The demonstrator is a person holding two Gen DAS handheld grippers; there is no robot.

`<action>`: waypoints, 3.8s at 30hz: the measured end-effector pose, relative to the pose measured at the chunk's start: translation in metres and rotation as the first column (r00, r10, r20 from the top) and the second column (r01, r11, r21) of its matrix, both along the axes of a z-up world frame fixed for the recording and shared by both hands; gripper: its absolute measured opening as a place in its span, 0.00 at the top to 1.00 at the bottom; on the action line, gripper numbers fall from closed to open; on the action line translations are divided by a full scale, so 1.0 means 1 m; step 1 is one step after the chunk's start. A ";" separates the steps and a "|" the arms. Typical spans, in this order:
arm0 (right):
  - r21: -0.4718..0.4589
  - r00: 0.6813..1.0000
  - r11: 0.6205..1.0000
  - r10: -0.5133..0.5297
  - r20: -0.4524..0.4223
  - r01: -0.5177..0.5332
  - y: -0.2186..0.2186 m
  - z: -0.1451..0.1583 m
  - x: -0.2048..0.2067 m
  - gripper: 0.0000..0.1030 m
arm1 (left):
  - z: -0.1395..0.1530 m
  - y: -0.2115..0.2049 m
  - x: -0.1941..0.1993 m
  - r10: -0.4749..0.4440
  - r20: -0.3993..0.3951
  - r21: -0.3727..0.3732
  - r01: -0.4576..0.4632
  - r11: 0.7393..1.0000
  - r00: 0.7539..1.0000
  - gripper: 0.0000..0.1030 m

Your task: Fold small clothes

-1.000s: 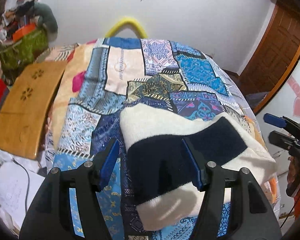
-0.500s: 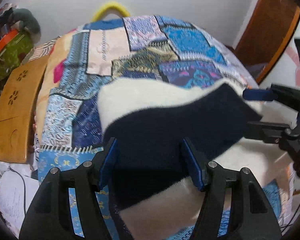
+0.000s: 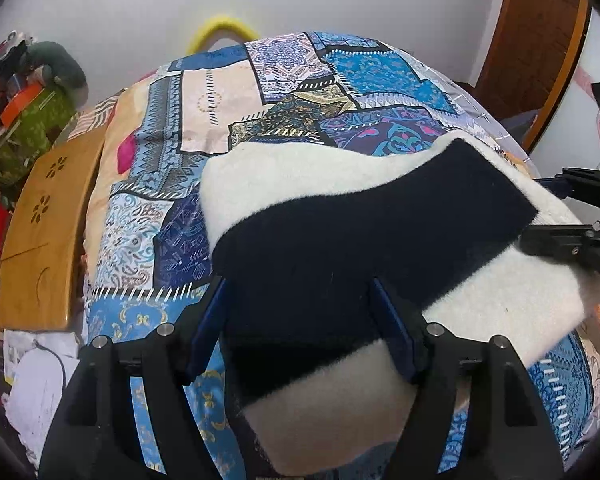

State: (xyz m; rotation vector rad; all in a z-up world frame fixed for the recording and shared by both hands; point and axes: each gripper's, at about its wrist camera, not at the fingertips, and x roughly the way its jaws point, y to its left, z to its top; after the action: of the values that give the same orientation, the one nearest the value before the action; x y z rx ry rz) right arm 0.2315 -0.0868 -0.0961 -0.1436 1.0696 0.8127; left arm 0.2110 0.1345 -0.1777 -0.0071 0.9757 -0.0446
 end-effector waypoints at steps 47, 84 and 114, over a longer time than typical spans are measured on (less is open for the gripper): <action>0.335 0.670 0.920 -0.379 0.638 0.201 -0.032 0.170 -0.155 0.00 | 0.204 -0.045 -0.179 0.153 0.660 -0.063 -0.149 0.987 0.736 0.01; 0.351 0.660 0.914 -0.392 0.641 0.202 -0.033 0.172 -0.166 0.00 | 0.197 -0.051 -0.181 0.172 0.645 -0.082 -0.156 0.984 0.745 0.00; 0.374 0.679 0.906 -0.402 0.614 0.199 -0.036 0.172 -0.169 0.00 | 0.196 -0.050 -0.183 0.147 0.623 -0.083 -0.121 0.989 0.768 0.00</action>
State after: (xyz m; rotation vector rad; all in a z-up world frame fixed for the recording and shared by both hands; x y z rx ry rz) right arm 0.0627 -0.1223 0.0763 -0.0127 0.2484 0.5190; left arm 0.0283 0.0844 0.0178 -0.0931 0.2930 0.0659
